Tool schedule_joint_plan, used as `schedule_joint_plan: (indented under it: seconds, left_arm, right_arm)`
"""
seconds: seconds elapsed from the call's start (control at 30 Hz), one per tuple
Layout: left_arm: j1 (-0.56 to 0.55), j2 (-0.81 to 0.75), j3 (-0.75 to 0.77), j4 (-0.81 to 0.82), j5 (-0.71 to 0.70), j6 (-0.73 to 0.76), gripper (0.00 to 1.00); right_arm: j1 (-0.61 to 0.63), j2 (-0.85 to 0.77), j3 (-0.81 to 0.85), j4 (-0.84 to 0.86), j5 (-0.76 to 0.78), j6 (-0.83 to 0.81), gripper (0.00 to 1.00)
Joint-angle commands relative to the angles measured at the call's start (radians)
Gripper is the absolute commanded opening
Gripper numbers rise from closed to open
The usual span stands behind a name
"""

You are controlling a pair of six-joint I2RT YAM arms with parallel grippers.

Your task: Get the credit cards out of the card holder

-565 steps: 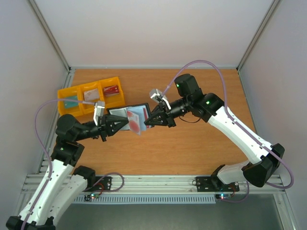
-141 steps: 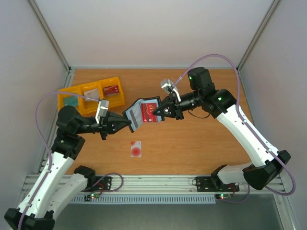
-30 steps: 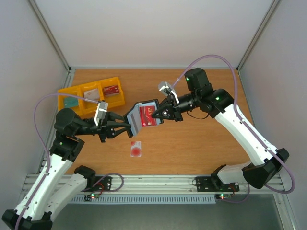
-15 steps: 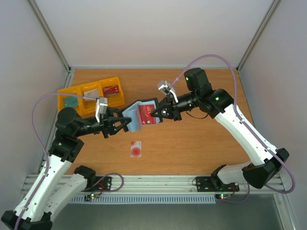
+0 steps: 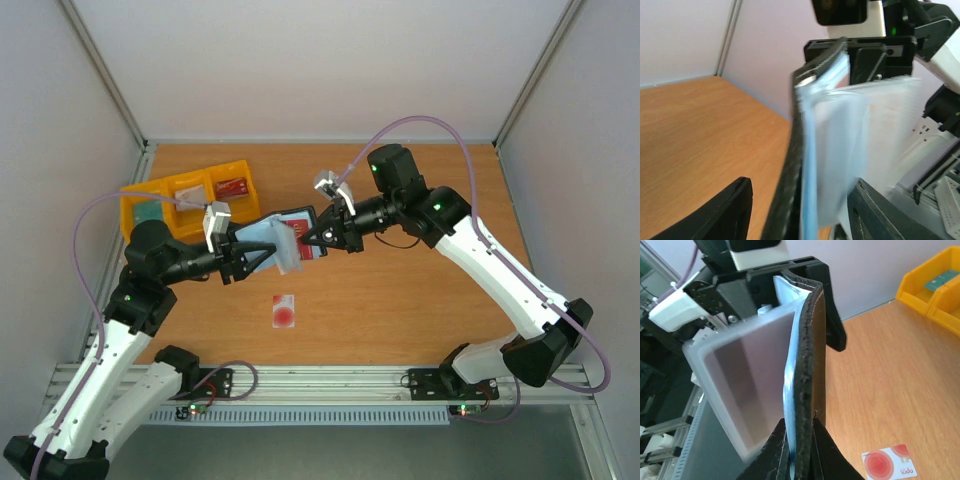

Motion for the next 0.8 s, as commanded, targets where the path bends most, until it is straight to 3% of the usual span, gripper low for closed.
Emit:
schedule_joint_plan:
  seconds: [0.0,0.3,0.33,0.37,0.5,0.53,0.63,0.7,0.73,0.77]
  left_arm:
    - [-0.006,-0.006,-0.006,0.055,0.082,-0.017,0.56]
    - [-0.006,-0.012,-0.003,0.006,0.008,-0.046,0.63]
    - [-0.006,-0.010,-0.001,-0.007,-0.007,-0.039,0.59]
    - [-0.006,-0.010,0.000,-0.019,-0.028,-0.032,0.45]
    - [-0.006,-0.011,0.001,-0.041,-0.076,0.007,0.06]
    - [-0.006,-0.012,-0.001,-0.043,-0.074,0.013,0.01]
    - [-0.006,-0.013,0.000,-0.038,-0.056,0.013,0.00]
    - [-0.006,-0.013,0.003,-0.035,-0.056,0.011,0.00]
    - [-0.006,-0.012,0.006,-0.039,-0.070,0.012,0.00]
    - [-0.007,-0.012,0.011,-0.049,-0.103,0.014,0.00]
  right_arm:
    - [0.014,0.025,0.031,0.043,0.056,0.035,0.01]
    - [0.014,0.036,0.043,0.020,0.105,0.040,0.01]
    - [0.013,0.033,0.041,0.021,0.095,0.037,0.01]
    - [0.014,0.031,0.038,0.024,0.070,0.031,0.01]
    - [0.015,0.019,0.021,0.031,-0.077,-0.007,0.03]
    - [0.015,0.016,0.015,0.029,-0.096,-0.015,0.03]
    - [0.015,0.013,0.006,0.031,-0.115,-0.028,0.06]
    - [0.014,0.021,0.006,0.041,-0.068,-0.012,0.15]
    - [0.016,0.026,0.005,0.054,-0.008,0.012,0.32]
    - [0.017,0.032,0.004,0.066,0.070,0.038,0.42]
